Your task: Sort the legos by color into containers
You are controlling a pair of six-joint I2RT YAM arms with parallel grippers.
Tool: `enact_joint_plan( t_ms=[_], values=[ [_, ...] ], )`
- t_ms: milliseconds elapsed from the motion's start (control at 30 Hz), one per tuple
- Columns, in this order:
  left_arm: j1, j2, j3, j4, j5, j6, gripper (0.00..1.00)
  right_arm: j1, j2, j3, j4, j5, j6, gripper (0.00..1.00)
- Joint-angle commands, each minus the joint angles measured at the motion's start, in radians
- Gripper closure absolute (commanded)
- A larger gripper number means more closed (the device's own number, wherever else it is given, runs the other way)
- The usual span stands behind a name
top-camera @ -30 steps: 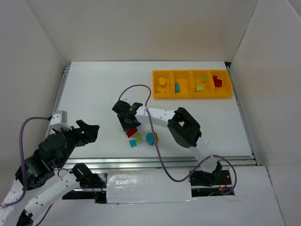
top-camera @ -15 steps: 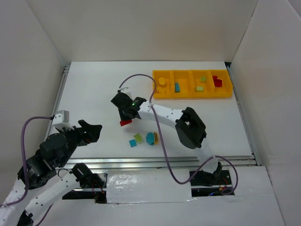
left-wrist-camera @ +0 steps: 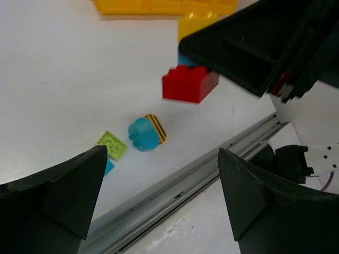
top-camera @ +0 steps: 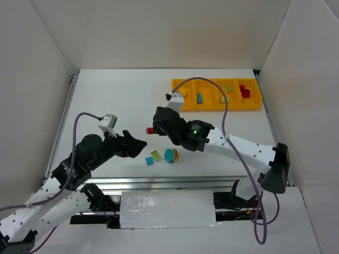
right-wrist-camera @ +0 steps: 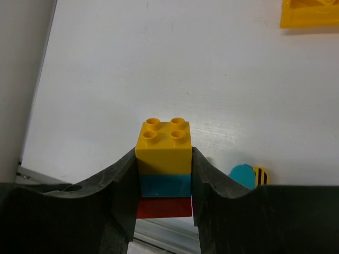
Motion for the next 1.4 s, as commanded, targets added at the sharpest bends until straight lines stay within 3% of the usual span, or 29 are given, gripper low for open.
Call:
enact_joint_plan(
  t_ms=[0, 133, 367, 733, 1033, 1133, 1300, 1367],
  values=[
    [0.0, 0.035, 0.03, 0.229, 0.15, 0.059, 0.02, 0.041, -0.048, -0.066, -0.001, 0.061, 0.062, 1.0],
    [0.0, 0.084, 0.022, 0.298, 0.24, 0.059, 0.03, 0.068, -0.099, -0.095, -0.009, 0.082, 0.088, 1.0],
    [0.0, 0.146, 0.02, 0.308, 0.255, 0.055, 0.12, 0.098, -0.125, -0.106, -0.004, 0.108, 0.1, 1.0],
    [0.0, 0.163, 0.008, 0.321, 0.27, 0.061, 0.13, 0.105, -0.168, -0.128, 0.025, 0.113, 0.097, 1.0],
    [0.0, 0.164, 0.014, 0.338, 0.283, 0.07, 0.22, 0.137, -0.177, -0.135, 0.062, 0.067, 0.068, 1.0],
    [-0.002, 0.158, 0.014, 0.344, 0.29, 0.072, 0.29, 0.14, -0.179, -0.134, 0.066, 0.058, 0.065, 1.0],
    [0.0, 0.156, 0.008, 0.354, 0.303, 0.07, 0.49, 0.144, -0.183, -0.141, 0.088, 0.046, 0.071, 1.0],
    [0.0, 0.164, 0.008, 0.355, 0.307, 0.072, 0.68, 0.144, -0.182, -0.14, 0.094, 0.033, 0.073, 1.0]
  ],
)
